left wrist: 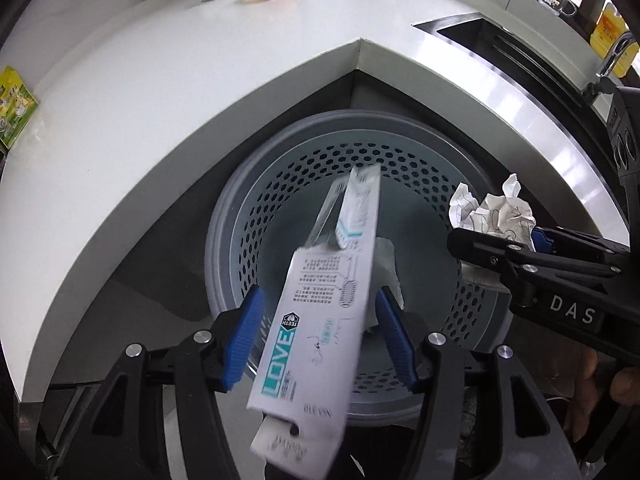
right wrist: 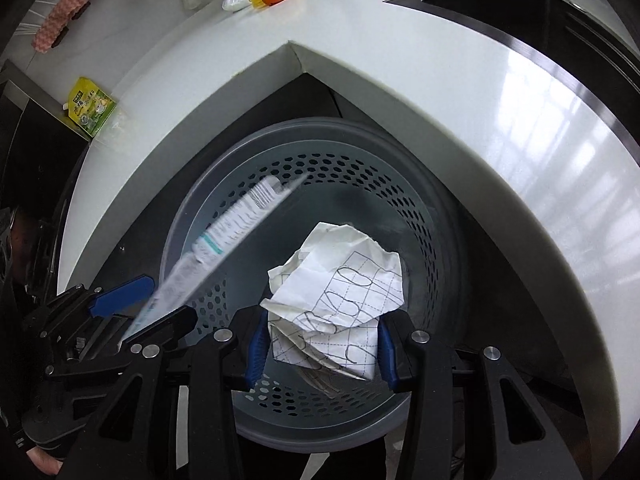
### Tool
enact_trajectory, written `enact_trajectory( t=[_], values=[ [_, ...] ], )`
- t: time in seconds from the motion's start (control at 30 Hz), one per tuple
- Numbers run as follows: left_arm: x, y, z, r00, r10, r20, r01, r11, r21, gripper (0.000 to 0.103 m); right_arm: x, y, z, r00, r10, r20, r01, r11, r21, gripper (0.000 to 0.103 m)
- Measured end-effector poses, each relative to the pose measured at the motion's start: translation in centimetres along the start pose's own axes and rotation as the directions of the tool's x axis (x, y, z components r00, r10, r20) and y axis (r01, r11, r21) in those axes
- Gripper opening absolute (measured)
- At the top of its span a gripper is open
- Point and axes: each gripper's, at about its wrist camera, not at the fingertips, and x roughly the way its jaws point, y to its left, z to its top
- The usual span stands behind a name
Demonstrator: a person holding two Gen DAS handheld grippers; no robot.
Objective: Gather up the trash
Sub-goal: 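Open both tools to drop the packet and paper into the bin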
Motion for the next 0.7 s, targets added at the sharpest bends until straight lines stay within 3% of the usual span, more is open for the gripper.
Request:
enact_trajectory(
  t=[0.1, 0.23, 0.7],
  values=[
    [-0.1, 0.1, 0.3, 1.000, 0.011, 0.007, -0.011, 1.000, -0.007, 0.067, -0.2, -0.1, 0.1, 1.000, -0.008, 0.008, 0.008, 1.000, -0.002, 0.053],
    [-0.3, 0.4, 0.5, 1.000, 0.016, 0.003, -0.016, 1.000, -0.021, 0.067, -0.2, -0.7, 0.1, 1.000, -0.007, -0.007, 0.007, 1.000, 0.023, 0.063],
    [-1.8, 2.3, 0.9, 0.999, 0.040, 0.012, -0.039, 0.997, -0.071, 0.071, -1.9, -1.7, -0.7, 1.000, 0.002, -0.007, -0.002, 0.999, 0.053, 0.064]
  ],
)
